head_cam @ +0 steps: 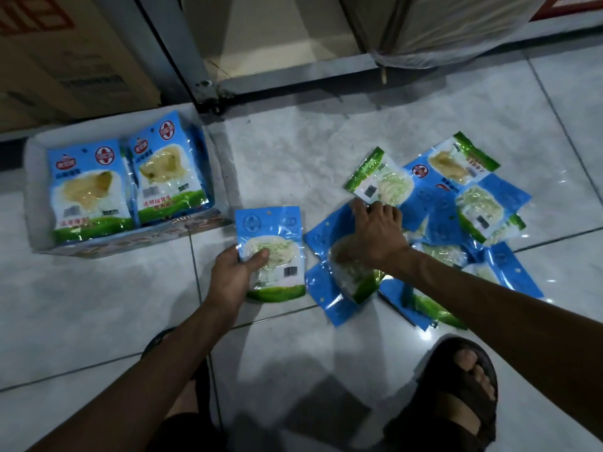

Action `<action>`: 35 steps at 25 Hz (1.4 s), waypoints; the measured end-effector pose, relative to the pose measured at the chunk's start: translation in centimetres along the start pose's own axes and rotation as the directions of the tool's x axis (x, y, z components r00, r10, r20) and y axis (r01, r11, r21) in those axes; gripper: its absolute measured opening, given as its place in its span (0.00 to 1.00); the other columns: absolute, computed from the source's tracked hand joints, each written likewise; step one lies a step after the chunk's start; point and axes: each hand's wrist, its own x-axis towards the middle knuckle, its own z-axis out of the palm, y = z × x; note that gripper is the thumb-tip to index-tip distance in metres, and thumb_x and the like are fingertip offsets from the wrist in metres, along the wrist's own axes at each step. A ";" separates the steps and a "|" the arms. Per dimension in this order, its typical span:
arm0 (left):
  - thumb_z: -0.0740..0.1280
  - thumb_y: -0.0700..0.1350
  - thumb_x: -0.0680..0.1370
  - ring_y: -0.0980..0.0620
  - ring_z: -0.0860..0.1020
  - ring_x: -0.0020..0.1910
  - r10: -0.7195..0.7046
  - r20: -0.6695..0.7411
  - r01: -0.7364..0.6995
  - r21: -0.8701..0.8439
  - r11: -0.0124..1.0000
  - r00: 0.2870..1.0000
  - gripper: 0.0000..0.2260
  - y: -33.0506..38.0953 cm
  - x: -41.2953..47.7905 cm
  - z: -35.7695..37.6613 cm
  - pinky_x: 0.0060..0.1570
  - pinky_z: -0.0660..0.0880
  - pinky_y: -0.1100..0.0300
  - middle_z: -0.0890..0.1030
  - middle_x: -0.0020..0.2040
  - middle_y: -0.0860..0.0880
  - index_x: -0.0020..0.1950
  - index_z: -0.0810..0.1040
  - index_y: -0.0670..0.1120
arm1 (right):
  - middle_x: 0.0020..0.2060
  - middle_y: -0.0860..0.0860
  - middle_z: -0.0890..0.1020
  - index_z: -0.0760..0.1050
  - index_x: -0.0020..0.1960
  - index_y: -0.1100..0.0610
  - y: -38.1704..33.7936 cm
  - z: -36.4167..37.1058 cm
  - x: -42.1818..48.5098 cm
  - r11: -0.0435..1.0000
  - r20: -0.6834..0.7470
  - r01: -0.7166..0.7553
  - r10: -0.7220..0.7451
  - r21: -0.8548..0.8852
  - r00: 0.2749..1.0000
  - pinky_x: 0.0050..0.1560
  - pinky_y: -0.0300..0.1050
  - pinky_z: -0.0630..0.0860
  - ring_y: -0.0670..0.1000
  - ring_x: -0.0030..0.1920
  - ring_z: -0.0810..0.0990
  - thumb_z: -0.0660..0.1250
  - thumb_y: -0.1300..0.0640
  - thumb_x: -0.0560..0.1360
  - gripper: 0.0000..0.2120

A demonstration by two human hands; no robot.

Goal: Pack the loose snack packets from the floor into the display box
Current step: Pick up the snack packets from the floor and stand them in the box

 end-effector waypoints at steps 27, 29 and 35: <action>0.73 0.40 0.73 0.42 0.83 0.53 -0.008 0.361 0.046 -0.096 0.994 0.933 0.19 3.4 -0.9 2.5 0.53 0.79 0.48 0.84 0.55 0.42 0.63 0.77 0.42 | 0.55 0.49 0.83 0.74 0.62 0.52 -2.9 -4.0 -3.5 0.363 0.187 -0.109 -0.187 0.925 0.964 0.57 0.51 0.79 0.50 0.55 0.81 0.64 0.47 0.78 0.16; 0.75 0.39 0.70 0.44 0.84 0.50 0.012 0.276 0.015 -0.097 0.995 0.961 0.21 3.5 -0.4 2.5 0.48 0.80 0.50 0.85 0.54 0.43 0.62 0.76 0.42 | 0.53 0.51 0.82 0.77 0.59 0.56 -0.9 -5.2 -1.8 0.576 0.085 -0.011 -0.103 0.817 0.991 0.47 0.40 0.76 0.51 0.50 0.80 0.62 0.45 0.78 0.17; 0.74 0.36 0.70 0.51 0.85 0.46 0.064 0.152 -0.042 -0.143 0.989 0.986 0.30 4.1 -0.1 2.2 0.42 0.81 0.55 0.85 0.52 0.49 0.68 0.68 0.47 | 0.67 0.63 0.67 0.58 0.73 0.60 7.9 -5.5 4.9 0.947 -0.035 -0.177 0.193 0.267 0.981 0.69 0.57 0.65 0.62 0.67 0.66 0.75 0.45 0.67 0.44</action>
